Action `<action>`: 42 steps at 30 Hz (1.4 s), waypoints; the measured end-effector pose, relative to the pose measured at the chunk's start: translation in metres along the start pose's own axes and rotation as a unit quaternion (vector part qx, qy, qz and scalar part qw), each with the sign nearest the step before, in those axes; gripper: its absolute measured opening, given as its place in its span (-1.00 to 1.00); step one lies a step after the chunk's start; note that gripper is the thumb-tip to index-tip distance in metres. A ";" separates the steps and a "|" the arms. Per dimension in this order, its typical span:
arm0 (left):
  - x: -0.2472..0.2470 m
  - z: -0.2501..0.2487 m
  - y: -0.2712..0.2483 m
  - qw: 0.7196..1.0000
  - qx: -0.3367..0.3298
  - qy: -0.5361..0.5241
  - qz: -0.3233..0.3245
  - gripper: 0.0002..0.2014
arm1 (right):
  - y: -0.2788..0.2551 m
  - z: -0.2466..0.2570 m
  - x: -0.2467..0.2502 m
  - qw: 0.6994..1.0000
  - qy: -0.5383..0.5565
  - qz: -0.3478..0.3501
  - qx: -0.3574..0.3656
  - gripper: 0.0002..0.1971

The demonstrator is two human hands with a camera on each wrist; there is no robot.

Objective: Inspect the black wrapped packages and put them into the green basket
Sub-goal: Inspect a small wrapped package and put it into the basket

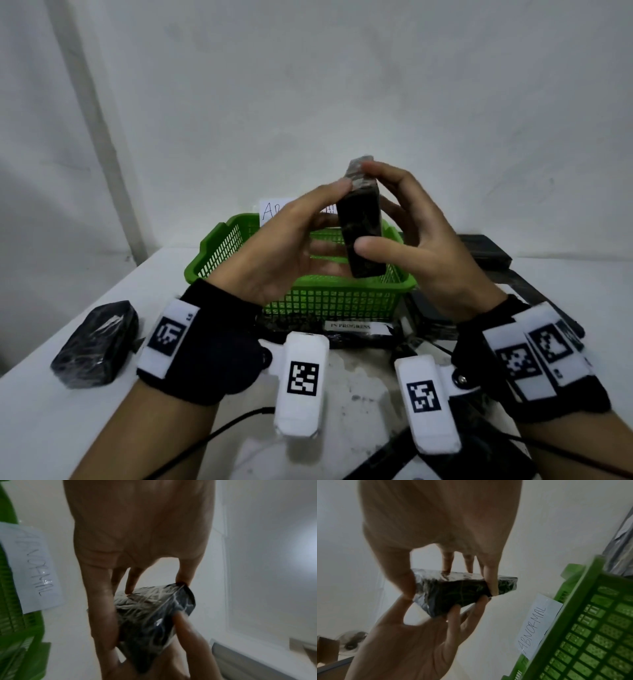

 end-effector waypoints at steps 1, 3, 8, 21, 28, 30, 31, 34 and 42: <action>0.001 0.000 0.001 1.000 -0.003 -0.009 0.006 -0.54 | 0.000 0.000 0.000 0.999 0.024 0.001 -0.028 -0.24; 0.003 0.002 0.005 1.000 -0.021 -0.016 0.010 -0.45 | 0.004 -0.001 0.003 0.990 0.070 -0.049 -0.110 -0.17; 0.002 0.007 0.006 0.994 -0.085 0.047 0.049 -0.28 | 0.006 -0.011 0.016 0.968 0.062 -0.104 -0.222 -0.13; 0.000 0.013 0.007 0.982 -0.124 0.137 0.035 -0.44 | 0.006 -0.009 0.022 0.971 0.032 -0.155 -0.178 -0.24; 0.009 0.015 0.013 0.958 -0.205 0.201 -0.005 -0.28 | 0.005 0.011 0.013 0.962 0.162 -0.076 -0.205 -0.40; 0.009 0.011 0.013 0.950 -0.233 0.207 -0.022 -0.26 | 0.005 0.018 0.011 0.959 0.197 -0.078 -0.188 -0.42; 0.009 0.009 0.012 0.946 -0.244 0.210 -0.027 -0.26 | 0.004 0.020 0.011 0.959 0.202 -0.076 -0.182 -0.41; 0.010 0.007 0.012 0.936 -0.268 0.226 -0.043 -0.30 | 0.003 0.022 0.008 0.959 0.209 -0.054 -0.186 -0.38; 0.010 0.015 0.016 0.956 -0.214 0.197 -0.037 -0.66 | 0.003 0.015 0.005 0.977 0.145 -0.032 -0.152 -0.54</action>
Point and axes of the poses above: each hand's wrist, its own y-axis towards the middle knuckle, its own x-axis out of the back of the hand, z = x × y, the point moved 4 cm from there along y, towards the middle knuckle, and after that the axes turned 15 degrees about -z, right-handed, at the moved point
